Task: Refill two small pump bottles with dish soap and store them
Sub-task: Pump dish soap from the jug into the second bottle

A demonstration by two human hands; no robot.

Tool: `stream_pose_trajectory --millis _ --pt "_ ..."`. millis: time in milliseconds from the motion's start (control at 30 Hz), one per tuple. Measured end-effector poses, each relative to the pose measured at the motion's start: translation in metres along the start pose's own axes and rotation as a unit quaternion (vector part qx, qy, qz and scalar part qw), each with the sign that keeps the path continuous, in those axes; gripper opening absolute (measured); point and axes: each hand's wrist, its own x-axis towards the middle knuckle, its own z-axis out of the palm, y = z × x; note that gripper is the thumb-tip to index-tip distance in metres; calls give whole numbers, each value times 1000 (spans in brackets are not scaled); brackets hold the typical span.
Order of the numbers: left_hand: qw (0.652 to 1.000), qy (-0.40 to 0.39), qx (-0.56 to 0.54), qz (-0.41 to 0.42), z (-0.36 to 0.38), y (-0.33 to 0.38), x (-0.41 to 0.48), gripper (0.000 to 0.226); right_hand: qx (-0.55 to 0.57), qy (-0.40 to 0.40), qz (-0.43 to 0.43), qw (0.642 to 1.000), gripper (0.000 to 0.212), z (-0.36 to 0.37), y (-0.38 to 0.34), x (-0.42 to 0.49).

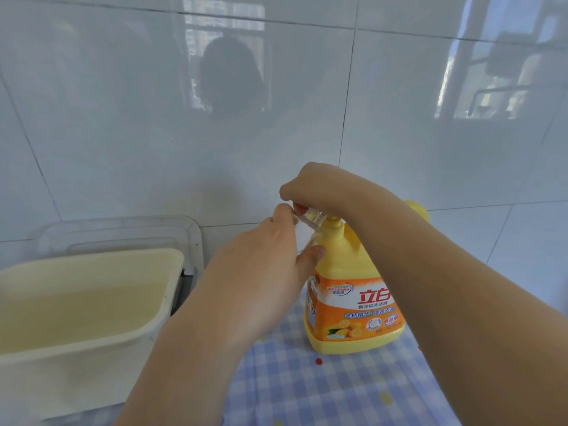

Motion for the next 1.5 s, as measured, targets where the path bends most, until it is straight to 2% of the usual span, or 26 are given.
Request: stream_pose_trajectory --millis 300,500,967,1500 --pt "1000 18 14 3 -1 1 0 38 -4 1 4 1000 32 -2 -2 -3" --pt "999 45 -4 3 -3 3 -1 42 4 18 -13 1000 23 -10 -5 -1" --pt "998 18 -65 -6 0 2 0 41 4 -35 6 999 29 -11 0 0" --pt "1000 -13 -25 -15 1 1 1 40 19 14 -6 1000 31 -2 2 -2"
